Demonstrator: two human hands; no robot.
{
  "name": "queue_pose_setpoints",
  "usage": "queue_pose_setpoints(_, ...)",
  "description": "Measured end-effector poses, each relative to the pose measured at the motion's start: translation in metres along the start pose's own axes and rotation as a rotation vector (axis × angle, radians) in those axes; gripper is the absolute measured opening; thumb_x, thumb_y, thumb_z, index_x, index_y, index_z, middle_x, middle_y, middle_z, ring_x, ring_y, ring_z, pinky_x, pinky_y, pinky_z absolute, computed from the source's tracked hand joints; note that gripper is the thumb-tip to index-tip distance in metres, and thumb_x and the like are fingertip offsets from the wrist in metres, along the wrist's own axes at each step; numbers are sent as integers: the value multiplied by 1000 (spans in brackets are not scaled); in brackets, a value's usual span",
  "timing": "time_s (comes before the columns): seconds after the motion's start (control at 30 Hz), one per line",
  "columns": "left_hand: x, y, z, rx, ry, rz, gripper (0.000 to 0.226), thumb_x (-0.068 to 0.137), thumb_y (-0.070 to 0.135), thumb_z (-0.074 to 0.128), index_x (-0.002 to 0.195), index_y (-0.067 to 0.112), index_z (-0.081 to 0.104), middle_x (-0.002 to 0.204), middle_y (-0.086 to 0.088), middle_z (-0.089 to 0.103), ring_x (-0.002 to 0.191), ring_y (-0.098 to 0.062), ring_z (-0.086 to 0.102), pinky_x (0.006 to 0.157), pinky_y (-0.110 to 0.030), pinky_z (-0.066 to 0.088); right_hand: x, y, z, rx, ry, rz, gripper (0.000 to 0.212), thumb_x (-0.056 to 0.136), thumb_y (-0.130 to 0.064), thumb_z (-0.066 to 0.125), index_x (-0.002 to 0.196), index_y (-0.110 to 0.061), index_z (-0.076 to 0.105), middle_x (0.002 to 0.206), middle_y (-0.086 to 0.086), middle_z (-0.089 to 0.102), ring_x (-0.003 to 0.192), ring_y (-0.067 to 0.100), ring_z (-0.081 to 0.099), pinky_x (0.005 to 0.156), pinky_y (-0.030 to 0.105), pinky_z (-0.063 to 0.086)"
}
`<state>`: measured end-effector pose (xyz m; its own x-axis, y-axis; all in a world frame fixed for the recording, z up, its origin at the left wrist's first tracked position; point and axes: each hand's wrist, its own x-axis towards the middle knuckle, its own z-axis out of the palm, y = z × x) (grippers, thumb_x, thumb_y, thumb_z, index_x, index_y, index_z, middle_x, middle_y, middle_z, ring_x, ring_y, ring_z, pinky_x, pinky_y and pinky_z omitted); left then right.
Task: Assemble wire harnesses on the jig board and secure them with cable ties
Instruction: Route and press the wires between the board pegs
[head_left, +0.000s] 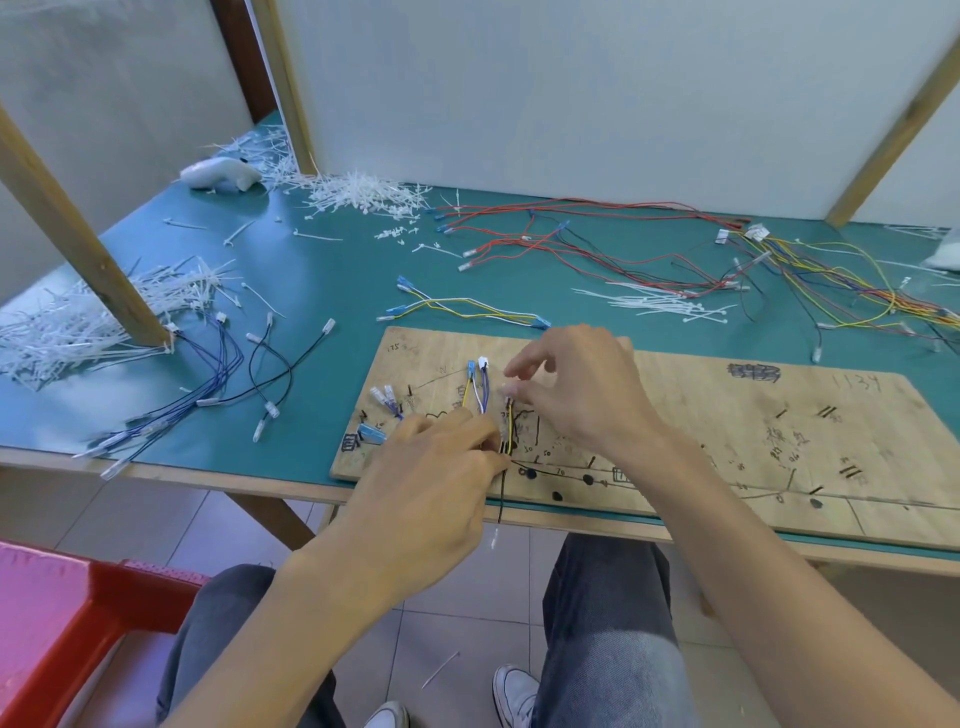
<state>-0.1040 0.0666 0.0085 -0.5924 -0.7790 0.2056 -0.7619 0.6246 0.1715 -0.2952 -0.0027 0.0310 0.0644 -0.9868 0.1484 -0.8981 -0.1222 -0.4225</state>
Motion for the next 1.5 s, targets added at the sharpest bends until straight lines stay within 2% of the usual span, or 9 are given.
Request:
queue_pose_setpoints(0.2, -14, -4, 3, -71, 157, 4, 31, 91, 14, 62, 118, 23, 75, 116, 13, 65, 111, -12, 57, 92, -31, 48, -51, 5, 14, -65, 46, -81, 16, 89, -50, 78, 103, -41, 77, 94, -24, 72, 112, 3, 54, 91, 39, 24)
queue_pose_setpoints(0.33, -31, -29, -2, -222, 343, -256, 15, 92, 17, 68, 101, 27, 74, 106, 20, 61, 104, -1, 52, 91, -16, 41, -63, 6, 20, 85, 73, -61, 19, 88, -36, 78, 106, -40, 80, 89, -29, 73, 114, -2, 56, 96, 38, 28)
queue_pose_setpoints(0.5, -31, -46, -10, -68, 138, -374, 12, 87, 34, 76, 82, 33, 65, 90, 20, 56, 90, -9, 47, 74, -28, 37, -72, 3, 22, 117, 73, -95, 22, 83, -40, 82, 105, -38, 80, 80, -28, 71, 115, -3, 56, 107, 45, 30)
queue_pose_setpoints(0.67, -19, -43, -12, -61, 89, -373, 10, 92, 33, 70, 92, 30, 61, 92, 14, 53, 98, -17, 49, 83, -38, 46, -71, -13, 29, 15, 150, -151, 24, 84, -57, 79, 100, -40, 79, 89, -22, 69, 107, 11, 55, 91, 42, 31)
queue_pose_setpoints(1.0, -10, -48, -15, 112, -10, -252, 9, 101, 36, 55, 96, 29, 51, 109, 10, 45, 104, -19, 34, 91, -37, 37, -64, -22, 60, 141, 207, -238, 6, 88, -39, 82, 87, -35, 77, 93, -21, 64, 101, 15, 52, 80, 39, 27)
queue_pose_setpoints(1.17, -6, -67, -37, -180, -29, -318, 13, 97, 33, 69, 86, 34, 61, 89, 16, 63, 91, -11, 59, 83, -36, 49, -64, -17, 68, 174, 268, -281, 6, 88, -38, 83, 89, -33, 79, 95, -20, 65, 102, 17, 52, 81, 41, 32)
queue_pose_setpoints(1.27, 3, -85, -52, -327, -9, -353, 17, 87, 19, 83, 79, 32, 74, 73, 20, 70, 77, 4, 65, 71, -11, 45, -63, -16, 70, 186, 275, -281, 6, 89, -39, 81, 88, -33, 79, 94, -21, 65, 101, 17, 52, 81, 41, 33)
queue_pose_setpoints(1.33, 10, -91, -55, -297, -38, -349, 16, 84, 15, 85, 79, 29, 78, 68, 20, 70, 72, 7, 64, 67, -6, 44, -63, -16, 71, 191, 274, -274, 6, 89, -39, 81, 88, -34, 79, 94, -21, 64, 101, 16, 51, 81, 41, 33)
queue_pose_setpoints(1.5, 24, -101, -53, -305, -81, -389, 19, 82, 13, 85, 76, 31, 80, 67, 18, 71, 66, 1, 66, 70, -22, 57, -59, -14, 72, 228, 231, -265, 6, 88, -40, 82, 87, -36, 78, 93, -23, 64, 101, 14, 49, 82, 42, 35)
